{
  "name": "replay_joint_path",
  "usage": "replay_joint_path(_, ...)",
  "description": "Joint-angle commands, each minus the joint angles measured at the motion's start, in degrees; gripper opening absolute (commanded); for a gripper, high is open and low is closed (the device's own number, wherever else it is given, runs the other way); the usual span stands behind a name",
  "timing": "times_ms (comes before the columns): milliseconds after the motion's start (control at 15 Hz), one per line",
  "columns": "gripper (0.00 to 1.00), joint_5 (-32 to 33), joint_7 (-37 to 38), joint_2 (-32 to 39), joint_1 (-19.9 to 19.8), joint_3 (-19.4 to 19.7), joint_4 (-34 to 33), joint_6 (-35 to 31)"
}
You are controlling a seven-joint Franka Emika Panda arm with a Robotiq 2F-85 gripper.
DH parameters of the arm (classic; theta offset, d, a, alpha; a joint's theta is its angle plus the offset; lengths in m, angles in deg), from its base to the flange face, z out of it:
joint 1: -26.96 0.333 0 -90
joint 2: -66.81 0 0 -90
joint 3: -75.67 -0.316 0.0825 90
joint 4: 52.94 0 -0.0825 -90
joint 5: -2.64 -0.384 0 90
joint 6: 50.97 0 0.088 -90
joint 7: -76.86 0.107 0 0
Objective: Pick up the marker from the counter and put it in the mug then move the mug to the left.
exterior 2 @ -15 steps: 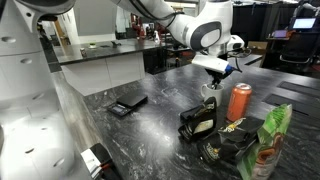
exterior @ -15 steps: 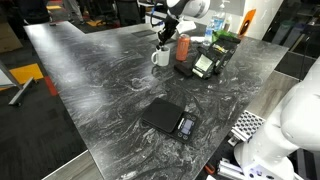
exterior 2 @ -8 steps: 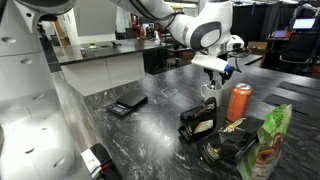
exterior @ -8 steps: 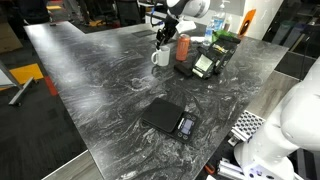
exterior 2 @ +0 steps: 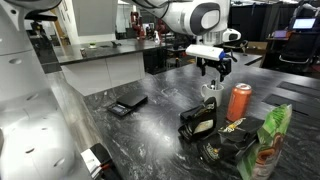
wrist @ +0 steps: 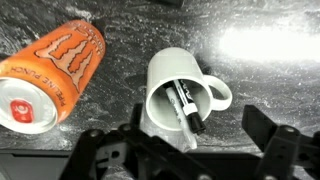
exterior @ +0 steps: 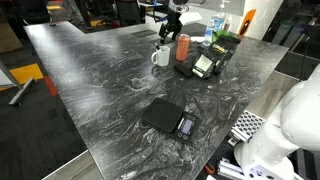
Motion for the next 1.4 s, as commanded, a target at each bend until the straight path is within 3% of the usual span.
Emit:
replay_joint_path(0,1.00,1.82,2.46,-1.20,-0.20,-0.73,-2.97,9.97)
replay_joint_path(400,1.00,-2.74,-2.25,-0.19,1.08,-2.10,-5.86,16.23)
replay_joint_path(1000,1.00,-1.23,-27.33,2.77,2.56,-4.34,-7.05,13.75)
replay_joint_path(1333,1.00,1.42,-41.77,8.22,2.06,-4.84,-12.40,14.53)
